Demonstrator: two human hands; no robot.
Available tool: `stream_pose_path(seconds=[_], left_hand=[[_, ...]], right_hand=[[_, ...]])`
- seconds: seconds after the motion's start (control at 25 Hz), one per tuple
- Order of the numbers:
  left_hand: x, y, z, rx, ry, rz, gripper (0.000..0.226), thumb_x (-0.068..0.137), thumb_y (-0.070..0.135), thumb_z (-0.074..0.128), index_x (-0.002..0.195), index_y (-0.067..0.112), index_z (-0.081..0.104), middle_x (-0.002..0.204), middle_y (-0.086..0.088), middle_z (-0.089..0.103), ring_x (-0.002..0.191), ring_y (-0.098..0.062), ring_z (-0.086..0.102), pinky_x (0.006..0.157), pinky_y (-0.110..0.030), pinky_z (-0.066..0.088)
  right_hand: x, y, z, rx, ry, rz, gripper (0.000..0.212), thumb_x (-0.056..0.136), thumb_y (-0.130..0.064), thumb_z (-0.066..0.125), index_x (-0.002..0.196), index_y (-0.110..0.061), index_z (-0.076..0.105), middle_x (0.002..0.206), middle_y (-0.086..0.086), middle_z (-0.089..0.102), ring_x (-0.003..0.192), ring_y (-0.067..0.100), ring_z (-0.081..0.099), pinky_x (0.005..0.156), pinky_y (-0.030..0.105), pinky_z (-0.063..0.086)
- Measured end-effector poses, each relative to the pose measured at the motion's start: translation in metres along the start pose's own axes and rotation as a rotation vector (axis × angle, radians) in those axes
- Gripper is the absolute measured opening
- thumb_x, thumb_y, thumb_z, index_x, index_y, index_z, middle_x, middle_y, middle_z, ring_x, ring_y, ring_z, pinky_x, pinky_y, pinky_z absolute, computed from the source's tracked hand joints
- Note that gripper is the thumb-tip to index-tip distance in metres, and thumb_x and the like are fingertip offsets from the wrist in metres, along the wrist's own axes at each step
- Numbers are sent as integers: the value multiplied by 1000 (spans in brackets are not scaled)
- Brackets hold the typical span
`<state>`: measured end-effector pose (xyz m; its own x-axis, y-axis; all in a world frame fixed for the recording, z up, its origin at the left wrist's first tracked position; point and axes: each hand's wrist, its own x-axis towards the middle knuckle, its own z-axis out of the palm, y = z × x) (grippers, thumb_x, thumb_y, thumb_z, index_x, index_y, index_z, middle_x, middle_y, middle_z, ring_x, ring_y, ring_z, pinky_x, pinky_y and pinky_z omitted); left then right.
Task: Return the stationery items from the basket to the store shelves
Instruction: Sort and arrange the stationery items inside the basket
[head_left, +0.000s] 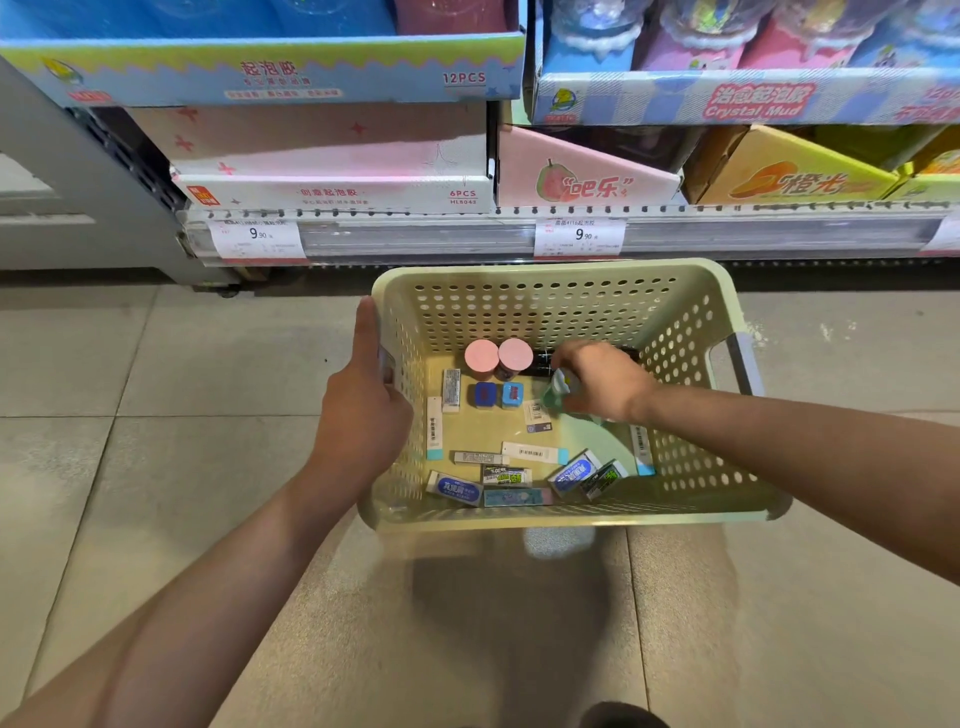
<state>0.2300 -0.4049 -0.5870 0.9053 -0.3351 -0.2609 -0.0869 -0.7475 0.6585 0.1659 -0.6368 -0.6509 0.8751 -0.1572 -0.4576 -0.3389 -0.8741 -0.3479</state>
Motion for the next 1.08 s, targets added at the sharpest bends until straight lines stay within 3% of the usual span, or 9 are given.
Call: stream_pose_path(seconds=[0.08,0.28,0.48,0.76,0.96,1.08], left_hand=[[0,0,0,4,1,6,77,92,7,42,150,29,-3,90,5,52,64,-2,48,68,-31,41],[-1,1,-1,8,-4,5,77,93,7,43,150,29,-4,95,6,51,64,0,47,67,-30,41],[-2,2,-1,4,-6,2,78,93,7,43,150,30,-4,96,7,51,65,-2,47,68,-29,41],[-2,2,-1,1,-9,6,77,93,8,43,150,28,-3,93,7,51,64,1,47,66,-29,40],[1,0,0,6,-8,-13,78,92,7,44,150,30,-3,93,4,53,65,-2,48,68,-29,41],[0,1,-1,0,-19,-19,78,92,8,44,150,30,-3,92,4,53,65,0,46,68,-29,40]], right_hand=[[2,1,5,-55,27,-29,40,76,-23,73,111,-13,57,113,7,61,101,23,58,79,24,42],[4,-3,7,-162,61,-98,39,76,-18,66,114,-15,58,116,7,61,102,27,59,81,33,51],[2,-3,4,-220,50,-81,40,79,-23,68,116,-15,55,116,6,60,101,26,60,76,30,48],[-1,-3,-9,-177,-10,-57,66,75,-33,75,131,-16,44,125,8,58,110,26,58,87,31,48],[-8,4,-27,-393,-88,83,33,82,-24,67,109,-9,56,110,9,63,99,26,59,77,30,48],[-13,2,-23,-486,-149,167,37,78,-42,69,96,-15,52,93,2,56,87,21,54,68,28,45]])
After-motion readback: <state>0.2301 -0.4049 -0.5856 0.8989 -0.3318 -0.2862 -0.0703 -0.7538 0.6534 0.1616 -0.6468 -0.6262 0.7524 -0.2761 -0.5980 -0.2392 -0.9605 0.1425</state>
